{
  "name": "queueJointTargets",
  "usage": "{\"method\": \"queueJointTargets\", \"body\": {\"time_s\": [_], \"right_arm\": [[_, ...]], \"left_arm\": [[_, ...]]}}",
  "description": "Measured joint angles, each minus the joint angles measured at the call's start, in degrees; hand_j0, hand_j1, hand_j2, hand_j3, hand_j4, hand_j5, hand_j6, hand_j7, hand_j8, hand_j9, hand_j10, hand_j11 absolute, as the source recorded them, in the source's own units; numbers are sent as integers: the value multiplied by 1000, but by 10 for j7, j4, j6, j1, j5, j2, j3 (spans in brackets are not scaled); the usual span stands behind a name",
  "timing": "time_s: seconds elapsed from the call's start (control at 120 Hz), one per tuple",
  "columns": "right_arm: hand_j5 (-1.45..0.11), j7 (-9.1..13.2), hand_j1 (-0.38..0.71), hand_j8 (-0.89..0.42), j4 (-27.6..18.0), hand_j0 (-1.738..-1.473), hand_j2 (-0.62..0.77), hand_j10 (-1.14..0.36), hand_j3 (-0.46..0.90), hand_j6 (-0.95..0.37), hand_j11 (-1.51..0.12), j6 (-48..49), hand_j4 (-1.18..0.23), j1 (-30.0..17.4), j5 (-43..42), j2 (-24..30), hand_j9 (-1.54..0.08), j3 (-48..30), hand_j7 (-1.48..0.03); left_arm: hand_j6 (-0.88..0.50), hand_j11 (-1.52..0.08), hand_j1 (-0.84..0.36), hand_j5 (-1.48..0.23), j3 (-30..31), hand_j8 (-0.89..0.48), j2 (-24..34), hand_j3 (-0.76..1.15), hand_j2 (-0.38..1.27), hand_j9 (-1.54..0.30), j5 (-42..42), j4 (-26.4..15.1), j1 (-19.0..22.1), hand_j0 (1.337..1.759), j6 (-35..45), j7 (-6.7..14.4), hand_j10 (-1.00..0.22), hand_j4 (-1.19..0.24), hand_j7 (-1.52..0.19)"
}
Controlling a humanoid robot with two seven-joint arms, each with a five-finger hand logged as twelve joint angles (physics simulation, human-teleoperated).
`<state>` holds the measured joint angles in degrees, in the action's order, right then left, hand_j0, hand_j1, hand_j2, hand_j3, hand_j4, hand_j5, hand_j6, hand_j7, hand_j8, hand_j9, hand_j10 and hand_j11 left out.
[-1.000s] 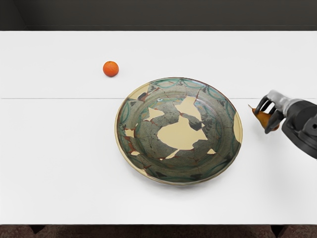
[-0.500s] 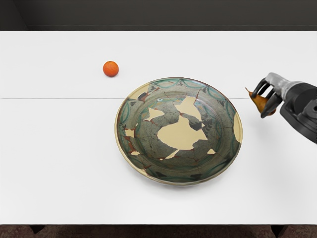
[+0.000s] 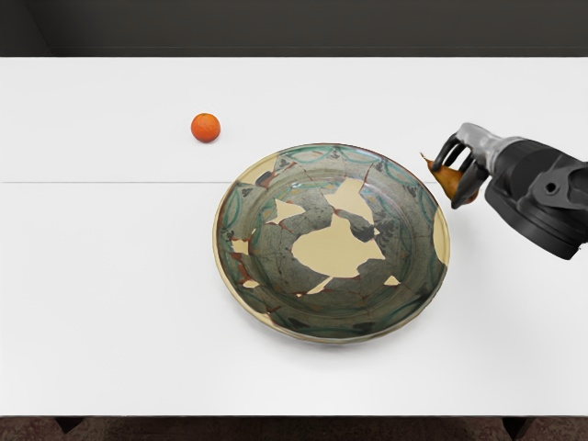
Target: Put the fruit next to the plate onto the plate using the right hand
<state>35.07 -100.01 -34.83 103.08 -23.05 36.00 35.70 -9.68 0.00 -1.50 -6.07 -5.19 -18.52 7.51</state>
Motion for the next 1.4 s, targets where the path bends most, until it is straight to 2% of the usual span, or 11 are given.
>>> {"method": "queueJointTargets", "body": {"time_s": [0.467, 0.667, 0.842, 1.058, 1.225, 1.233, 1.4], "right_arm": [[-899, 0, 284, -423, 0, -1658, 283, -576, 0, -311, -884, 0, -648, 49, 65, -77, -881, -3, -868], [-871, 0, 285, -440, 0, -1658, 265, -586, 0, -395, -858, -1, -642, 57, 79, -98, -857, -12, -851], [-858, 0, 295, -434, 0, -1658, 231, -570, 0, -397, -844, 0, -629, 61, 91, -117, -845, -25, -836], [-848, 0, 309, -440, 1, -1658, 273, -570, 0, -395, -833, 0, -624, 74, 108, -138, -836, -31, -828], [-846, 0, 310, -441, 2, -1658, 249, -571, 0, -397, -831, 0, -621, 75, 112, -147, -833, -42, -826], [-845, 0, 310, -442, 2, -1658, 278, -571, 0, -396, -829, 0, -622, 74, 111, -147, -832, -43, -825], [-838, 0, 306, -452, 5, -1658, 230, -575, 0, -418, -825, -1, -623, 73, 113, -160, -826, -57, -823]], "left_arm": [[-1, -1, 348, -1, 0, -1, 0, 0, 0, -1, 2, 1, 0, 1658, 0, 0, -1, -1, -1], [-1, -1, 348, -1, 0, -1, 0, 0, 0, -1, 2, 1, 0, 1658, 0, 0, -1, -1, -1], [-1, -1, 348, -1, 0, -1, 0, 0, 0, -1, 2, 1, 0, 1658, 0, 0, -1, -1, -1], [-1, -1, 348, -1, 0, -1, 0, 0, 0, -1, 2, 1, 0, 1658, 0, 0, -1, -1, -1], [-1, -1, 348, -1, 0, -1, 0, 0, 0, -1, 2, 1, 0, 1658, 0, 0, -1, -1, -1], [-1, -1, 348, -1, 0, -1, 0, 0, 0, -1, 2, 1, 0, 1658, 0, 0, -1, -1, -1], [-1, -1, 348, -1, 0, -1, 0, 0, 0, -1, 2, 1, 0, 1658, 0, 0, -1, -1, -1]]}}
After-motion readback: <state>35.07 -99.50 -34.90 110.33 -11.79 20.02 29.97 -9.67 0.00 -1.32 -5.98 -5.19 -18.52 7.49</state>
